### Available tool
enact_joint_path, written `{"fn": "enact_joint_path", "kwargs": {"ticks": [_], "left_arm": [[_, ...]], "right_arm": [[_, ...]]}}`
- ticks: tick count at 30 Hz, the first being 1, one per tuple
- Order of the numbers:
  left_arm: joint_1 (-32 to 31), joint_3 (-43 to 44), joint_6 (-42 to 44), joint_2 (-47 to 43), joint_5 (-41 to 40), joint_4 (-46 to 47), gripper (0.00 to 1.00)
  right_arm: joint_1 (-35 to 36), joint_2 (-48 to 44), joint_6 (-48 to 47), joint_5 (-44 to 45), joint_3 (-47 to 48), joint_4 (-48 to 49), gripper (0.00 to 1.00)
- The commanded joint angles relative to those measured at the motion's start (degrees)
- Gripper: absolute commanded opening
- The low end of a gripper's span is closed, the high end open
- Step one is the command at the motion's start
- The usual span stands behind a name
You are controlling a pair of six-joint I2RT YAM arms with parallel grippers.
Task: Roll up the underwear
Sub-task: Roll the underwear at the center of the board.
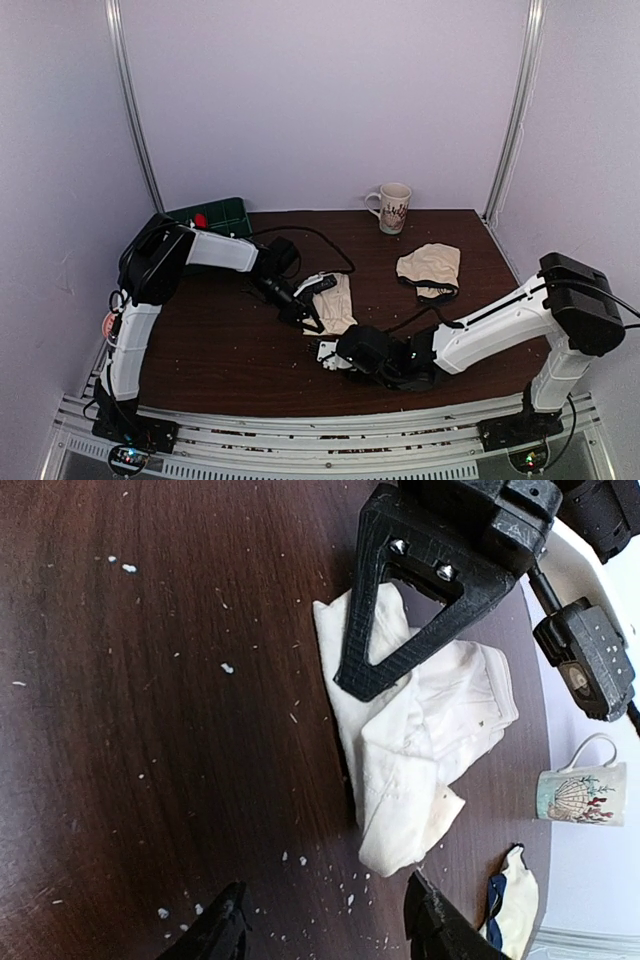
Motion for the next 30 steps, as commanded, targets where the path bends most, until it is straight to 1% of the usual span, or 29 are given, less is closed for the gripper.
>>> {"fn": "enact_joint_path", "kwargs": {"ticks": [1,7,8,10,12,21,30], "left_arm": [[0.3,-1.1,-0.4,4.1,-7.2,-3.9,0.00],[0.4,-1.1,-0.2,4.4,-7.2,-4.0,0.00],[0.4,-1.1,0.0,4.4,-7.2,-4.1,0.00],[0.4,-1.0,0.3,4.3,-7.1,-4.4,0.00],[0.5,-0.9,0.5,4.4,-7.1,-4.4,0.00],[0.6,-0.8,1.0,4.5,-6.8,-4.9,0.00],[0.5,-0.7,1.3,4.6,-6.7,-5.0,0.00]], "right_arm": [[0.5,1.3,-6.3,3.3,0.0,6.4,0.55],[0.2,7.1,-10.5,4.7,2.0,8.0,0.54],[0.0,8.2,-10.7,5.2,3.0,7.8,0.52],[-0.7,10.2,-10.7,5.8,4.6,6.8,0.44],[-1.7,11.4,-10.2,6.7,5.4,6.2,0.42],[-4.2,12.9,-8.6,7.9,6.4,5.7,0.43],[-5.5,14.6,-8.2,5.9,8.3,3.1,0.43]]}}
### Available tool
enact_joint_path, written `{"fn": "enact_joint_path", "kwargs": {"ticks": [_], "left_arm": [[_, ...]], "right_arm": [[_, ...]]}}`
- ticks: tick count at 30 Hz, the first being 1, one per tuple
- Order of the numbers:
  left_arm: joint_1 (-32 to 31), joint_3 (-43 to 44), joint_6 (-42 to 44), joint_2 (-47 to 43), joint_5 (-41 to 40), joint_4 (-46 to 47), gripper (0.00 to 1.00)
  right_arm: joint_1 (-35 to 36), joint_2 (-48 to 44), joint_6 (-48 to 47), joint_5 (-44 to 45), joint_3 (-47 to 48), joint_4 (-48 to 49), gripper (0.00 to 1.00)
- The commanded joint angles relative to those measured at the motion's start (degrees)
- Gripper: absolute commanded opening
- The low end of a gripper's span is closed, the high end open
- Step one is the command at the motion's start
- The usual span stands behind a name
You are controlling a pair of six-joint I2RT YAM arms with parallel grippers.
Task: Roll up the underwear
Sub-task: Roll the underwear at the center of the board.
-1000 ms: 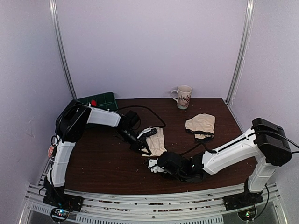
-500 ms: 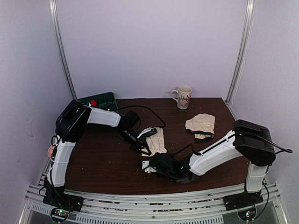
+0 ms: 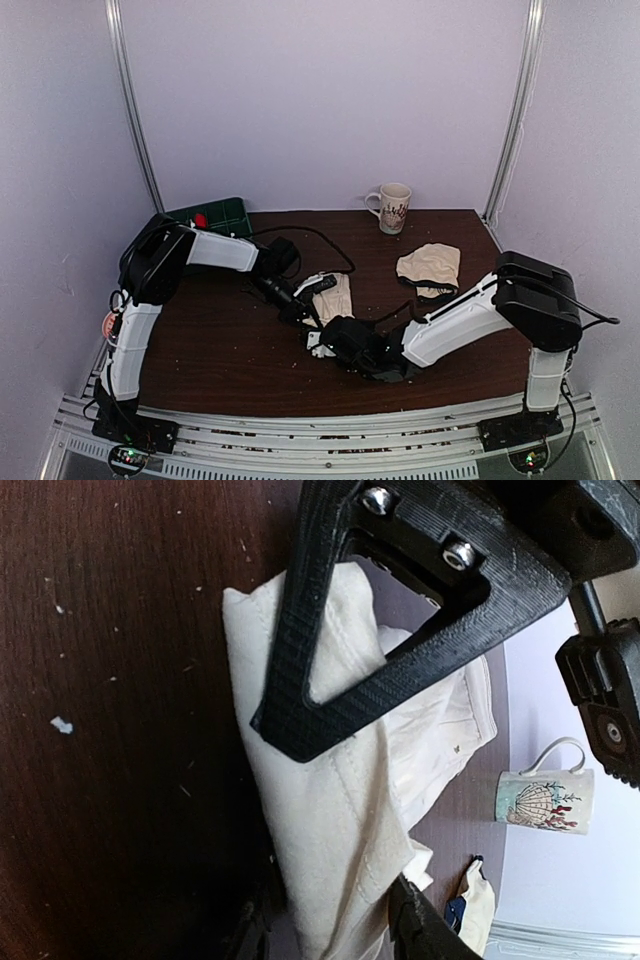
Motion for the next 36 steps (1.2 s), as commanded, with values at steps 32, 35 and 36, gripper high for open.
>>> {"fn": "enact_joint_path", "kwargs": {"ticks": [32,35,36], "left_arm": [[1.4,-20.3,0.2,-18.7,-23.8,20.0,0.53],[1.4,-24.7,0.6,-22.5,-27.5,25.9,0.56],[1.5,-26.0,0.8,-24.0,-28.2,27.7,0.56]], "right_arm": [[-5.2,8.1,12.3,-25.5,17.0,-34.3,0.00],[-5.7,7.4,12.7,-27.5,17.3,-35.1,0.00],[-6.0,7.3,13.0,-28.4,17.5,-35.3,0.00]]}}
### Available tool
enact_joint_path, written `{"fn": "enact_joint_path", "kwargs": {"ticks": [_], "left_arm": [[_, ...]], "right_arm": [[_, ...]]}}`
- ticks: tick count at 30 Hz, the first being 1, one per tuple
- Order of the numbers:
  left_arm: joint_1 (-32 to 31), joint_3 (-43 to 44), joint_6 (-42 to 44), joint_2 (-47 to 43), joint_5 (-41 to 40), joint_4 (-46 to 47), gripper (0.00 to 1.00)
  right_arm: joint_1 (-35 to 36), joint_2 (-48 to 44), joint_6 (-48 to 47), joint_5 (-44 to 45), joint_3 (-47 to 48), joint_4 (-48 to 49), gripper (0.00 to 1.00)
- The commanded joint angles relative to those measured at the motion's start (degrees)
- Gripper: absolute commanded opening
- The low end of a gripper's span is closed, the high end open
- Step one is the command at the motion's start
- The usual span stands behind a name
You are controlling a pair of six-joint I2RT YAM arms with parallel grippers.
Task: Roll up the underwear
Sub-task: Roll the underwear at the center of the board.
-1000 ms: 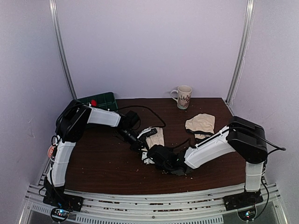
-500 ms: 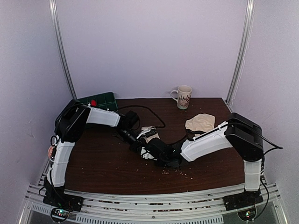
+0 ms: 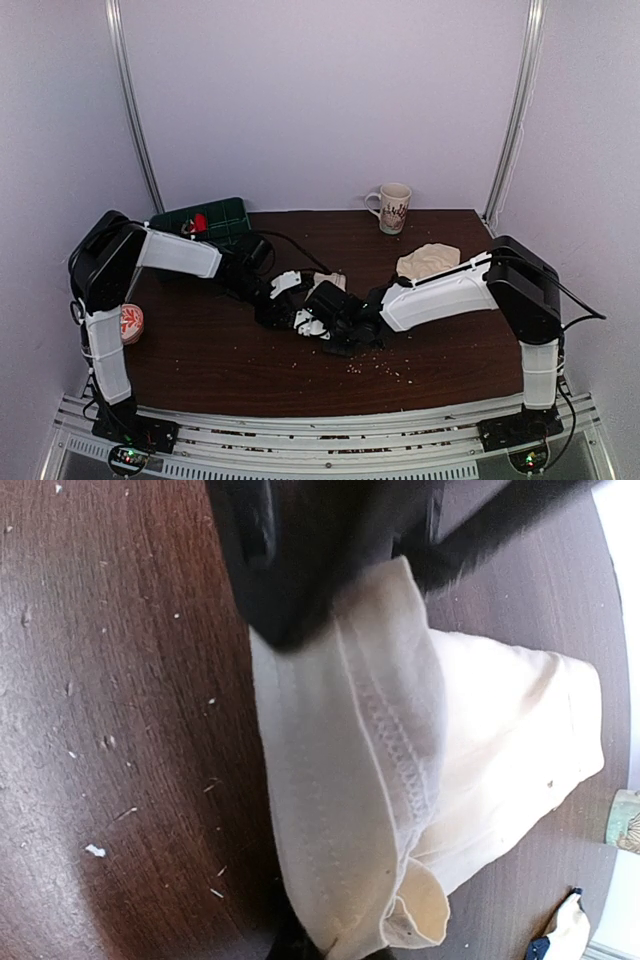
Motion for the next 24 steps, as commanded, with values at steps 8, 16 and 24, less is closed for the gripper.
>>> {"fn": "enact_joint_path", "kwargs": {"ticks": [8,16,24], "left_arm": [[0.2,-14.5,3.5,-13.3,-7.5,23.2,0.55],[0.2,-24.8,9.9,-20.4,-3.0,33.1,0.53],[-2.3,-30.8,20.2,-22.4,-0.7,36.2,0.51]], "right_arm": [[-3.3,4.5,3.5,-21.4,4.4,-18.3,0.00],[-6.8,9.1,2.7,-40.4,11.4,-29.7,0.01],[-9.1,11.9,5.6,-41.6,12.8,-30.8,0.02]]}}
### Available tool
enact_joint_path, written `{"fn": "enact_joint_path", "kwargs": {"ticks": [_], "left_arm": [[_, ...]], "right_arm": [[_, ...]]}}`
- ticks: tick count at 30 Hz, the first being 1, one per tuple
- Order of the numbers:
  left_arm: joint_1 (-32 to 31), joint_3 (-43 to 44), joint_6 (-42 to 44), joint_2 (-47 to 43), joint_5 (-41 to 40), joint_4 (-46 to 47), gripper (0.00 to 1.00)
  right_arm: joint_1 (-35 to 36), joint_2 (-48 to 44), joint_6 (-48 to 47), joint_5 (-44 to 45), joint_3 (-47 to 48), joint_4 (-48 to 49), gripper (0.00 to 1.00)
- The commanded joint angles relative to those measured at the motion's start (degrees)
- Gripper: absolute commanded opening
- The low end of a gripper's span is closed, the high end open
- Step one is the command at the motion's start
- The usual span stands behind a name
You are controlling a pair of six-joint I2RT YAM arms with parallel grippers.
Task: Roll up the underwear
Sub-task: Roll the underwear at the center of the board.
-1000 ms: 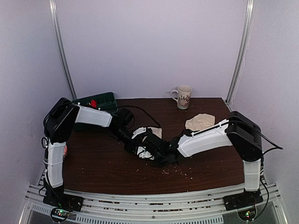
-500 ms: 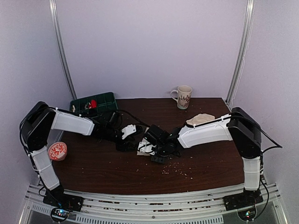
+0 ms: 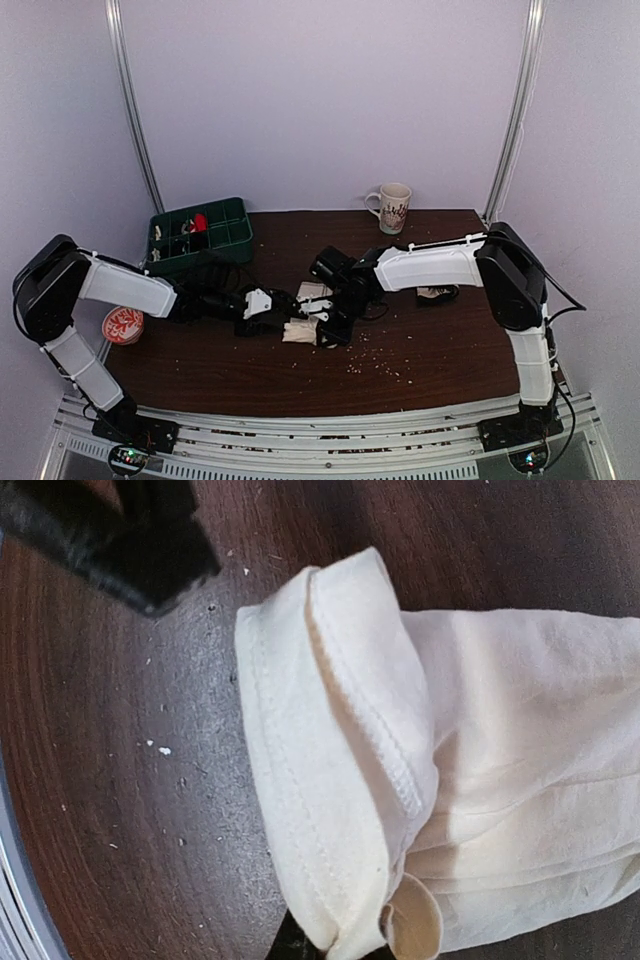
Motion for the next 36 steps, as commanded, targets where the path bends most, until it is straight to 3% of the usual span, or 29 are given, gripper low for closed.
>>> {"fn": "enact_joint_path", "kwargs": {"ticks": [1,8,16,31,36], "left_arm": [[-1.9,-2.0,6.6,-1.3,1.2,4.8,0.51],[-3.4,-6.2,9.7,-1.4,0.3,10.7,0.51],[-10.4,-8.9,13.0,-0.3,-12.0,16.1,0.51],[-14.4,-7.3,13.8,6.9,-26.3,21.3,0.51],[-14.8,-5.3,12.5,8.5,-29.2,20.7,0.38]], "right_arm": [[-0.7,6.1,2.5,-3.9,-3.0,-9.0,0.02],[-2.5,6.7,3.6,-4.8,-3.5,-7.5,0.02],[-2.9,7.9,3.9,-5.2,-1.7,-8.1,0.01],[-2.9,8.5,3.4,-5.5,-1.8,-8.3,0.00],[-2.8,8.1,3.4,-5.3,-2.1,-8.4,0.00]]}}
